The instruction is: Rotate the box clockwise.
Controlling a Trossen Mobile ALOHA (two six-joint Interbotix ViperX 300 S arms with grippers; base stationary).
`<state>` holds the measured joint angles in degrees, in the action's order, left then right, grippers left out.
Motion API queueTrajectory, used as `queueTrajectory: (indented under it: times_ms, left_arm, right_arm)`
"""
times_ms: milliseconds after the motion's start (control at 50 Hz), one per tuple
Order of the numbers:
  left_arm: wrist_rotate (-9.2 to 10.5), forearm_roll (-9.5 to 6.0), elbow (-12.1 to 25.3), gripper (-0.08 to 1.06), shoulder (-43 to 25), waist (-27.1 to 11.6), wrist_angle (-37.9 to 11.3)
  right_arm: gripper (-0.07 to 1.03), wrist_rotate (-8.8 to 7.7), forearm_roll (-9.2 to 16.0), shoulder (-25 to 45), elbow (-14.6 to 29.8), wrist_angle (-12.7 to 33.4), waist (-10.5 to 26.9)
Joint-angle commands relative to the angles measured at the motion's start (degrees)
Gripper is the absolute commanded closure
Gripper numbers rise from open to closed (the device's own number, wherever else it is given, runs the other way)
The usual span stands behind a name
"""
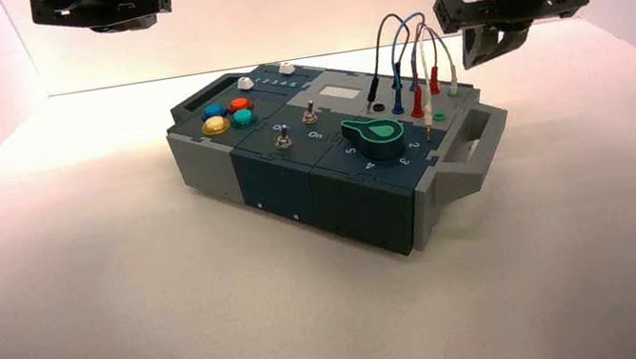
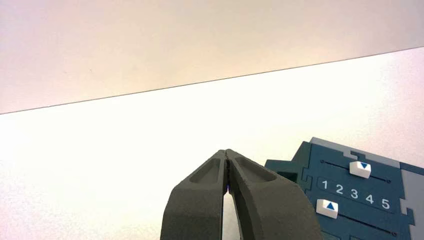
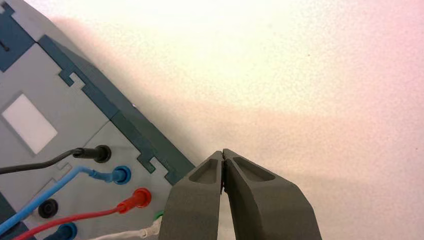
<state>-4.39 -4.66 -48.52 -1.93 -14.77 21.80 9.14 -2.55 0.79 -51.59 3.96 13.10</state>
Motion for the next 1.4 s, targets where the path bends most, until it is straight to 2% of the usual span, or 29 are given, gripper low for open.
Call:
queueTrajectory:
  times_ms: [20,960,1140,1300,1400]
  left_arm:
    - [0.00,0.09,1.5,1.01,0.7,-0.2,0.7]
    - [0.35,0.00,0.3,1.01,1.0,-0.2,1.8]
    - [1.32,-0.35,-1.4,1.01,0.0,0.0,2.3]
    - [3.60,-0.35,-2.3,1.01,-0.7,-0.2,2.3]
    - [3.96,-0.26,-2.6,1.01,-0.9,-0.8,2.3]
  right_arm:
    - [0.98,-0.18,0.0,-0.3,1.5,-0.1,-0.2]
    - [0.98,-0.18,0.4,1.9,3.3,1.8,0.1]
    - [0.98,-0.18,0.4,2.0,3.5,1.9,0.0]
    - [0.98,-0.18,0.4,2.0,4.0,1.8,0.0]
    - [0.98,-0.18,0.4,2.0,4.1,1.8,0.0]
